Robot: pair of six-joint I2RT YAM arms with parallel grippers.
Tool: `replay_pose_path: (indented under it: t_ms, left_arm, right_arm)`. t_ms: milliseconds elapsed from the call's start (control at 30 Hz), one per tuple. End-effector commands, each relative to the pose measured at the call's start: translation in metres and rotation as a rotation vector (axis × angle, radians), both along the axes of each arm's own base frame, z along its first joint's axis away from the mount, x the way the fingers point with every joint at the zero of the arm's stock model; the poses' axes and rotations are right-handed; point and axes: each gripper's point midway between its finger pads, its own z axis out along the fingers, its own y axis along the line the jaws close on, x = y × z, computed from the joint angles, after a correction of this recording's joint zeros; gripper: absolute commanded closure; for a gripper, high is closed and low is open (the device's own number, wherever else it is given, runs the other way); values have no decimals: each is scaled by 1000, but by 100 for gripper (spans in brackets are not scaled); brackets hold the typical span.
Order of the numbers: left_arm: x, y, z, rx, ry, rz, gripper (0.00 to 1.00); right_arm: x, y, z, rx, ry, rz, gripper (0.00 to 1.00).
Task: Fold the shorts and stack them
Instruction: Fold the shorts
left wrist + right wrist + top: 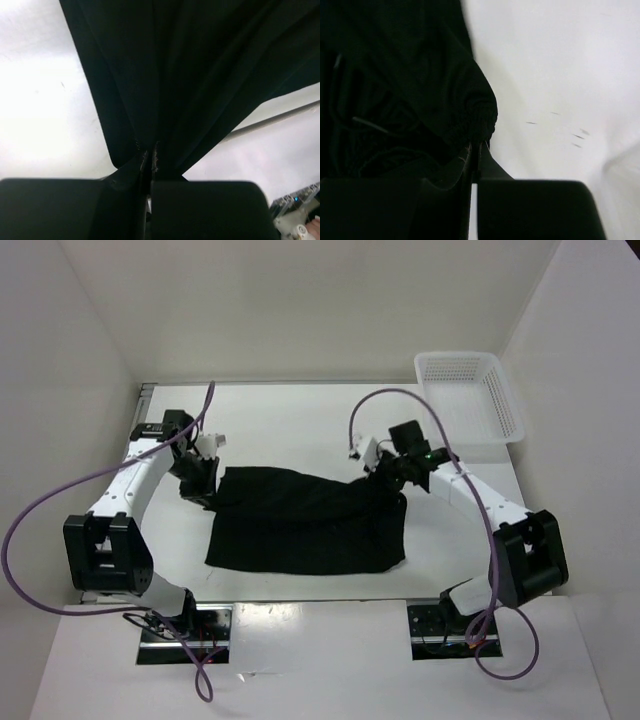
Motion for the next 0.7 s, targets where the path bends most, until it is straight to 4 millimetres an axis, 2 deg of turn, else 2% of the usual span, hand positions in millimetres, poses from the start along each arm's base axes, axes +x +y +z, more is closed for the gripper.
replay_pose_path:
  t_ms: [0,33,167,267,300,333,367,400,433,467,500,567,600,667]
  left_arm:
    - [-17,-4,-3,-8,7,-14,100]
    - [-20,-3,-3,-8,7,-14,100]
    - [-23,4,-3,37,-9,-6,100]
    - [-10,18,11,50,-53,43,100]
    - [-11,22,14,59,-50,58,100]
    - [-13,27,19,73,-52,72,100]
    - [-13,31,21,74,-52,86,100]
    - [-16,30,23,74,-49,86,100]
    - [-20,32,21,82,-45,87,100]
    - [-23,32,18,82,-32,87,100]
    - [-32,31,10,81,-3,86,100]
    - [-40,32,-3,89,35,86,100]
    - [-49,33,-15,97,72,85,100]
    - [-54,30,-24,96,99,74,100]
  right_arm:
    - [-39,10,-12,-84,20,174,100]
    - [-48,9,-19,-86,57,183,100]
    - [-51,4,4,-102,5,206,100]
    - [-48,6,45,-69,-61,212,100]
    - [-61,3,48,-75,-21,236,100]
    - [-66,1,59,-71,-28,263,100]
    - [-73,7,76,-40,-40,315,100]
    - [-97,5,75,-47,27,364,100]
    - [-111,8,84,-39,16,411,100]
    - [-129,18,85,-34,37,473,100]
    - [-149,18,80,-45,77,507,100]
    - [-180,23,55,-91,157,609,100]
    - [-189,25,48,-99,171,640,100]
    - [-208,27,27,-126,236,675,100]
